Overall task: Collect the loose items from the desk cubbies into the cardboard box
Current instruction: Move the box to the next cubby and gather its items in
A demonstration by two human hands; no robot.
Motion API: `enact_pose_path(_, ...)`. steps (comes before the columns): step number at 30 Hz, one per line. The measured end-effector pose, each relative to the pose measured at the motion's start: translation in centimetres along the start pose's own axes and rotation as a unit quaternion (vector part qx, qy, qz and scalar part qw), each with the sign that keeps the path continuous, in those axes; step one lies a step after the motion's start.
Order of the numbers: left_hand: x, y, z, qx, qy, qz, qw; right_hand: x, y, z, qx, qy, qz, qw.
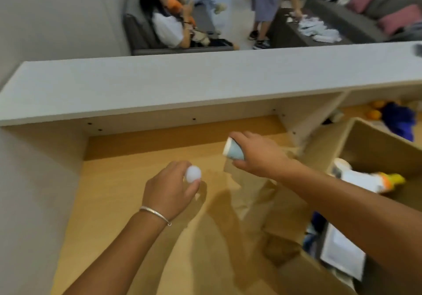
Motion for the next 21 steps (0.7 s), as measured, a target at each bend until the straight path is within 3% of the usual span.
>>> enact_pose_path(6,-0.7,-11.2,1.2,-0.079,-0.031,-0.137,0.987,-11.1,-5.6,6.7,-0.011,-0.071,-0.105,0.992)
enact_pose_path(13,-3.6,-21.3,0.2,-0.115,-0.007,-0.220,0.969,-19.0,-12.0,9.6,0.074,-0.156,-0.152,0.973)
enact_pose_path(21,-6.5,-27.8,-3.6,-0.038,0.021,-0.189,0.981,-21.4,-20.8,7.6,0.144,-0.118,-0.047,0.981)
Point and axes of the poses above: each hand's wrist, its own x-axis towards the middle knuckle, its own z-axis out of the back of the hand, y = z × x, the point moved 1 cm from there along x, towards the middle knuckle, and after that the axes turned 5 degrees about -y, right-handed, at the moved point
